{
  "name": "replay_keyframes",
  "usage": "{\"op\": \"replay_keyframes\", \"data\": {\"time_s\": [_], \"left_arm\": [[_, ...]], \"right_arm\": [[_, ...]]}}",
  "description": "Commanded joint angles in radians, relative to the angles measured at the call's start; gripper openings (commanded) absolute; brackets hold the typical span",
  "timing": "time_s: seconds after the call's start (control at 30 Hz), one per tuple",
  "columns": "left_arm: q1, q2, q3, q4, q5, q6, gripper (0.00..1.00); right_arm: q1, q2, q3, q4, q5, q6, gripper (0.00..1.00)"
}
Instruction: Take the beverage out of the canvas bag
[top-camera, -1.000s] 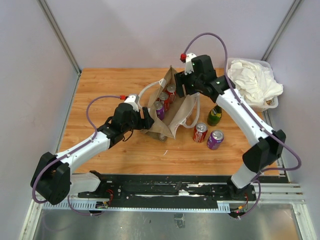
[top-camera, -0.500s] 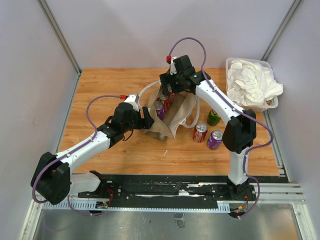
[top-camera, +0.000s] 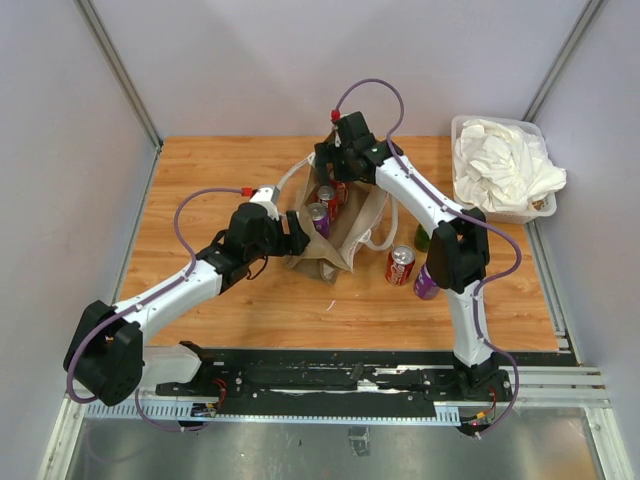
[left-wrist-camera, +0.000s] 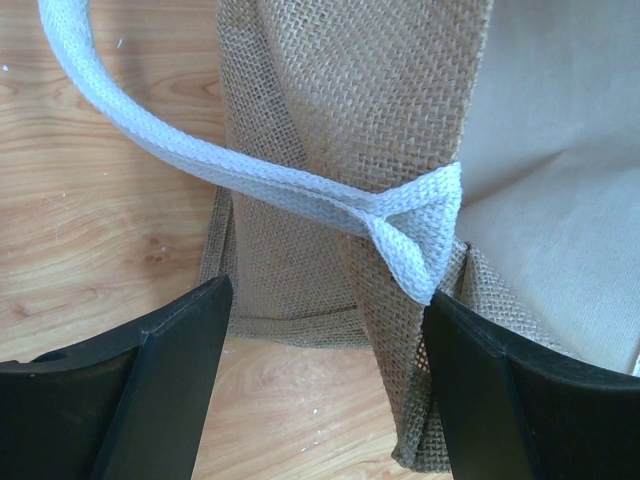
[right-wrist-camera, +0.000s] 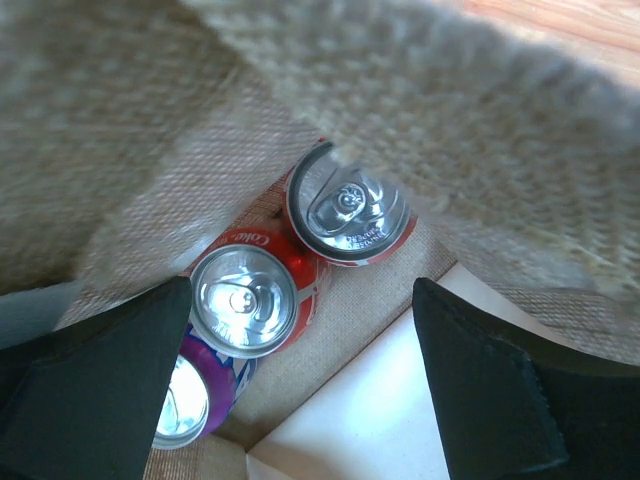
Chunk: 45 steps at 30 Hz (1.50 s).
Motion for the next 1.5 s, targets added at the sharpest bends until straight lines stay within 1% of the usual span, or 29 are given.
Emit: {"op": "replay_keyframes", "data": {"time_s": [0.0,0.2,0.33,0.7,1.0,1.13,1.27,1.47], "left_arm": [[-0.019,0.023,-0.004,-0.094,0.045,0.038,0.81],[-0.019,0.012,-0.014,-0.100,0.046,0.037,0.81],[-0.019,0.006,-0.030,-0.105,0.045,0.037,0.81],[-0.019,0.006,-0.035,-0.112,0.047,0.037,0.81],[-0.018,0.005,-0.055,-0.105,0.061,0.028,0.81],[-0.019,0.008,-0.058,-0.104,0.062,0.030,0.81],[-0.019,0.016,-0.059,-0.100,0.064,0.034,0.81],[-0.019,0.035,-0.062,-0.082,0.074,0.029,0.81]], "right_arm": [[0.024,0.054,0.062,0.048,0.061,0.075,0.93],[0.024,0.114,0.112,0.050,0.094,0.086,0.95],[0.023,0.131,0.114,0.067,0.120,0.084,0.96],[0.019,0.191,0.136,0.098,0.164,0.115,0.95],[0.010,0.274,0.225,0.107,0.190,0.119,0.95],[0.007,0.282,0.206,0.114,0.199,0.128,0.93],[0.004,0.292,0.188,0.111,0.202,0.126,0.87],[0.003,0.310,0.163,0.086,0.216,0.123,0.82]]}}
